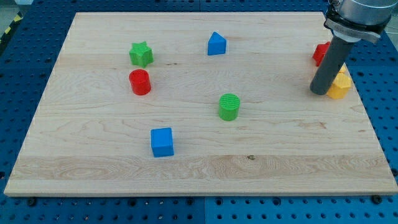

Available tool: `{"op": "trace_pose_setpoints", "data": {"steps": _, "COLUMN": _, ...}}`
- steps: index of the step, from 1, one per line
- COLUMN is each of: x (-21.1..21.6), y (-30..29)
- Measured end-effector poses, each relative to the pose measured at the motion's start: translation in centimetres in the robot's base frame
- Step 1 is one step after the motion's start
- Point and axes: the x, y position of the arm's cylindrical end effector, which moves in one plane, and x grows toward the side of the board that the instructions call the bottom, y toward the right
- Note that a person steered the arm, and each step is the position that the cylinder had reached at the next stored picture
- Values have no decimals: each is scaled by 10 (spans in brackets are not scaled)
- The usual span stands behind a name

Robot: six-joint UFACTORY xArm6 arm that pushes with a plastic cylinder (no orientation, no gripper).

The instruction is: Point your arm above the green circle

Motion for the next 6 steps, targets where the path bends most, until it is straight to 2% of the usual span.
{"op": "trace_pose_setpoints", "data": {"steps": 2, "x": 11, "y": -44}}
{"op": "trace_pose_setpoints", "data": {"steps": 6, "x": 1, "y": -57}}
